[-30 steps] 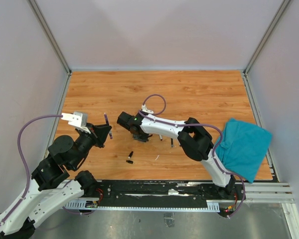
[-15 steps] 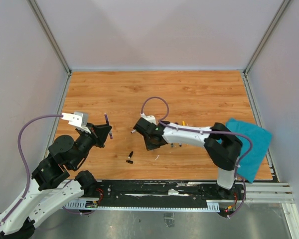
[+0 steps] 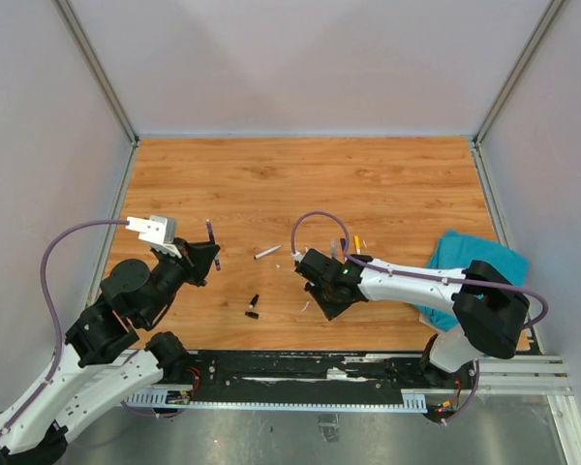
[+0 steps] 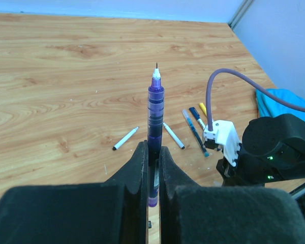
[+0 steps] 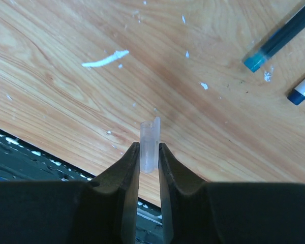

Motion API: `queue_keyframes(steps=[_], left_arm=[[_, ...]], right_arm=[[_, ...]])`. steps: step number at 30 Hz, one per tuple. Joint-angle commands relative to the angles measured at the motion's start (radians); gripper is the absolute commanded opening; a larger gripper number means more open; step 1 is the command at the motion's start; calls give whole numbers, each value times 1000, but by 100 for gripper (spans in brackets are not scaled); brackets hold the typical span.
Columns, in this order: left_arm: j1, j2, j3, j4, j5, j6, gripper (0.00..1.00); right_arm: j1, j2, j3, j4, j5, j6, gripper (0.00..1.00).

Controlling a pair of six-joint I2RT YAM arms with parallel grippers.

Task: Insert the pens into the pen caps
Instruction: Place the pen cap at the center of the board.

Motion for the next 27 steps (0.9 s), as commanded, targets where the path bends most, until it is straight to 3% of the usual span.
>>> queue_keyframes(steps=[1, 9, 18, 27], left_arm=[[2, 4, -5, 18, -3, 3, 0], [2, 16, -4, 21, 2, 4, 1], [2, 19, -6, 23, 3, 3, 1], [2, 24, -8, 21, -6, 3, 0]], right_arm=[[17, 0, -18, -53, 7, -60, 20], [17, 67, -32, 5, -1, -55, 22], [17, 105, -28, -14, 16, -53, 32], [18, 145, -16, -47, 22, -52, 28]])
